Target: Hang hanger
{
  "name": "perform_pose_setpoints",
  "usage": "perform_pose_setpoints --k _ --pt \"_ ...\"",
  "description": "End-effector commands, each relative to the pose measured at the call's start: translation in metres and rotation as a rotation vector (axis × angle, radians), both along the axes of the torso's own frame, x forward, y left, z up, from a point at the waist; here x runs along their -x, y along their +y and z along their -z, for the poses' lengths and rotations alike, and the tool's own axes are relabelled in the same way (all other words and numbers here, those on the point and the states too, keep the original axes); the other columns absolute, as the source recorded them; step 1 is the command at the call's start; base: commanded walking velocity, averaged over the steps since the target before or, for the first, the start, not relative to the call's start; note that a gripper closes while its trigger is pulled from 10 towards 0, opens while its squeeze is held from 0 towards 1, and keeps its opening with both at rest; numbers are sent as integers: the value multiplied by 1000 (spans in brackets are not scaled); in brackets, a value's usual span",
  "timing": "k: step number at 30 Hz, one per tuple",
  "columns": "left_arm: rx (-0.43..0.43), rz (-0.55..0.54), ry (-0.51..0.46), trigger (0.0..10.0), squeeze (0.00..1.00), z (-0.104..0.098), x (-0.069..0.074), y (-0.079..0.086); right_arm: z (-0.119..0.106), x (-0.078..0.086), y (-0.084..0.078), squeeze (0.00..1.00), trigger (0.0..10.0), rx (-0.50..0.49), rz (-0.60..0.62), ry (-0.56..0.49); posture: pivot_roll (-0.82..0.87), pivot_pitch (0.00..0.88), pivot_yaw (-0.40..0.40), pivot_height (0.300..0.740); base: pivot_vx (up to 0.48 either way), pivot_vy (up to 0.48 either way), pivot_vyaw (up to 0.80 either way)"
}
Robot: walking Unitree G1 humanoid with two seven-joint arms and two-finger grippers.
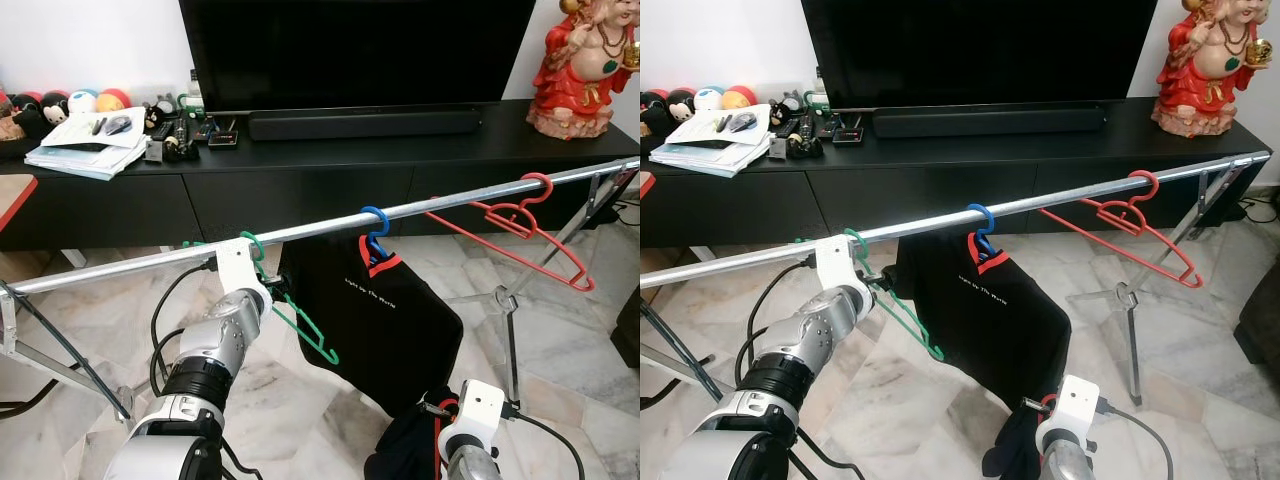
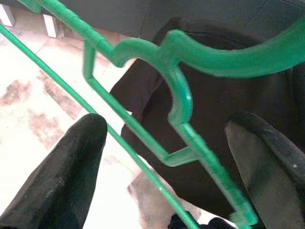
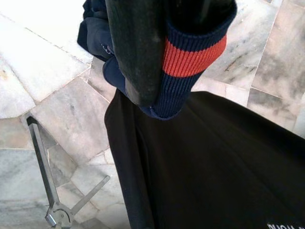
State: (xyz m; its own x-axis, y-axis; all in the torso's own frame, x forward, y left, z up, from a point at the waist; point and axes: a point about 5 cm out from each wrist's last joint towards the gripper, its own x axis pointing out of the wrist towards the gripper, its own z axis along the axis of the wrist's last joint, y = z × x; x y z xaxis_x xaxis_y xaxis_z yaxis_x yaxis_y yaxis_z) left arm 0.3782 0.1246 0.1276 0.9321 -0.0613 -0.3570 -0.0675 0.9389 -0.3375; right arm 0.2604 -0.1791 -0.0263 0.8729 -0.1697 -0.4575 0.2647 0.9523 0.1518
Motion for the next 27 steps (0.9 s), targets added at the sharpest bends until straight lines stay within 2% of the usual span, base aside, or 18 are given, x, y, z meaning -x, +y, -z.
perform_pose_setpoints --k 1,5,11,15,22,23,24,27 --pt "-46 -6 47 10000 0 9 3 5 1 -1 4 0 10000 -5 -14 12 53 90 42 740 0 0 0" --pt "-87 -7 63 10000 0 10 5 8 1 -1 4 0 10000 -6 -15 12 56 90 43 740 0 0 0" --pt "-103 -18 70 10000 0 13 7 12 1 -1 4 0 10000 -8 -17 12 58 92 43 740 0 0 0" --pt "-95 -15 60 10000 0 12 8 12 1 -1 4 0 10000 -9 -18 13 59 93 42 740 0 0 0" --pt "-25 53 -35 10000 0 3 7 2 1 -1 5 0 10000 -8 -19 15 58 92 41 740 0 0 0" --pt "-26 66 -46 706 0 3 7 0 1 -1 5 0 10000 -8 -19 15 57 92 40 740 0 0 0" --pt "-25 74 -50 0 0 3 8 -1 1 -1 5 0 10000 -8 -19 15 56 92 40 740 0 0 0" --pt "-8 99 -52 0 0 6 9 -4 1 -1 4 0 10000 -7 -18 16 55 92 40 740 0 0 0"
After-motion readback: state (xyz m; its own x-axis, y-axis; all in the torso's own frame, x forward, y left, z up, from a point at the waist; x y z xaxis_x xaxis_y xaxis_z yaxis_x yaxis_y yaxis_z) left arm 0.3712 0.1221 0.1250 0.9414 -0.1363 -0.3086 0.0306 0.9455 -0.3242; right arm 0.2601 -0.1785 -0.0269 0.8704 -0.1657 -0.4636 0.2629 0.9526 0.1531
